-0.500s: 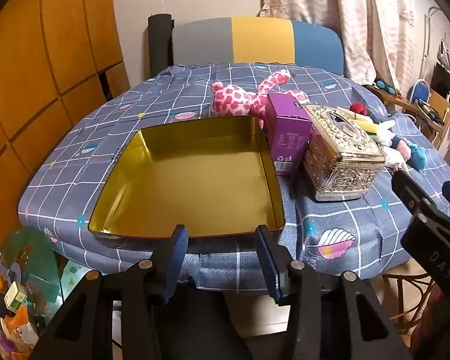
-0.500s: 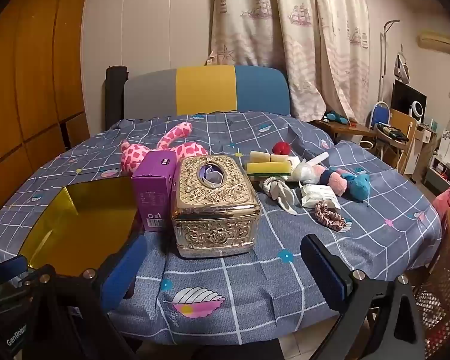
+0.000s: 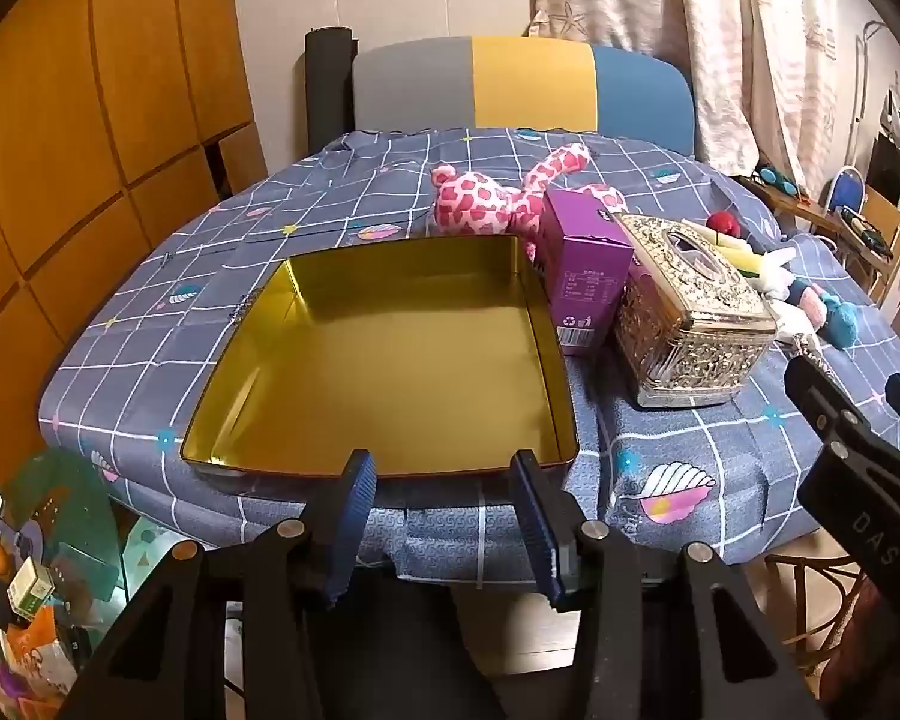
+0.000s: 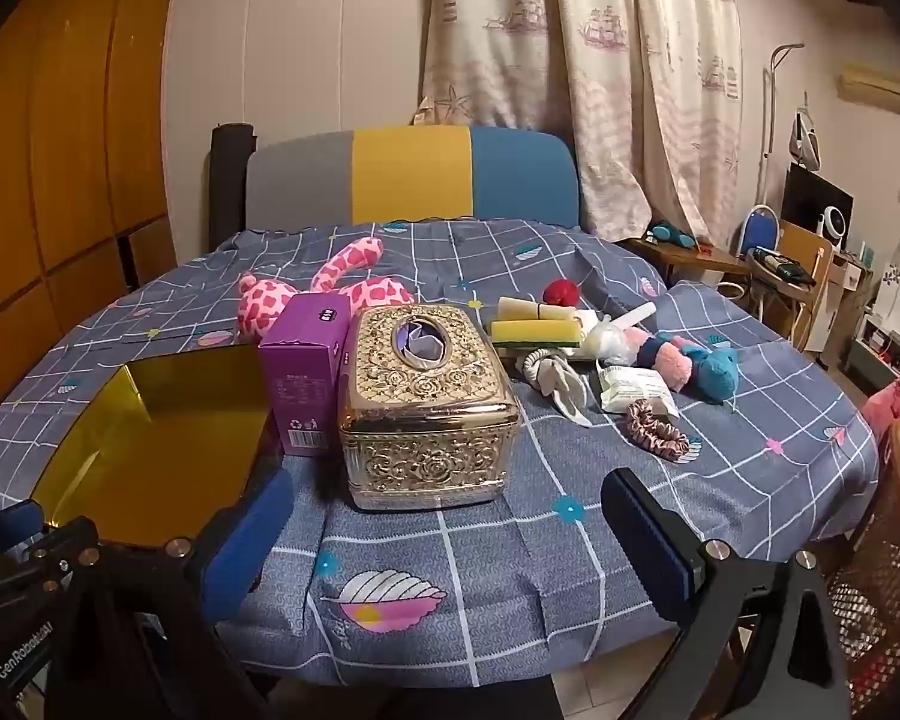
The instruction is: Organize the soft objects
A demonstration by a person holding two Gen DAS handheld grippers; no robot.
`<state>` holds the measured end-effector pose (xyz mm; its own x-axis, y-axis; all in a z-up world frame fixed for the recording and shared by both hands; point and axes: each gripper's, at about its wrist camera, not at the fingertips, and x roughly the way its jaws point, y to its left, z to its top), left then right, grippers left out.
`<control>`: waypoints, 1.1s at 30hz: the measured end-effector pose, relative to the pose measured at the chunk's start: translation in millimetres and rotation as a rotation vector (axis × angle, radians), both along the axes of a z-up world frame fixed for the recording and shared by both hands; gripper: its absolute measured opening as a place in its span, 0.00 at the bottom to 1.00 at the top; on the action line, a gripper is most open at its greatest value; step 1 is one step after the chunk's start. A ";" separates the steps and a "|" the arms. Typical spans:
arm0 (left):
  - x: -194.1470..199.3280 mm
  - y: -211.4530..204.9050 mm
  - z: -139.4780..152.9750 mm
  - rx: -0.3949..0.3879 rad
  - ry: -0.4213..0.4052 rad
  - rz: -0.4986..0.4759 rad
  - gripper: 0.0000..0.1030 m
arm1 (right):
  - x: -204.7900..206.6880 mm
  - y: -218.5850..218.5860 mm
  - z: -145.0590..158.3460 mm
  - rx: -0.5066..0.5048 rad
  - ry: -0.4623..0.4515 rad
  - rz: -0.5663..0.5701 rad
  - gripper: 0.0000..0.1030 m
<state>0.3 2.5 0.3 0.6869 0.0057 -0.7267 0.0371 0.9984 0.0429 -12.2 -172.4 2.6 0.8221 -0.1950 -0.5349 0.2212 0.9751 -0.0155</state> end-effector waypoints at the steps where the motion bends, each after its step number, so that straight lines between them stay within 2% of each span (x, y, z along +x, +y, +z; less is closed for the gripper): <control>1: 0.2 0.4 -0.2 -0.003 0.002 -0.001 0.45 | 0.6 -0.5 -0.6 -0.001 0.000 0.000 1.00; 33: -3.2 -3.2 3.2 -0.019 -0.005 -0.033 0.45 | 0.1 7.5 -3.4 -0.019 0.020 0.025 1.00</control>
<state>-2.9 -0.7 3.5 0.6899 -0.0310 -0.7232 0.0702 0.9972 0.0242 -12.1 -164.9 -0.9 0.8162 -0.1852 -0.5473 0.1965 0.9797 -0.0386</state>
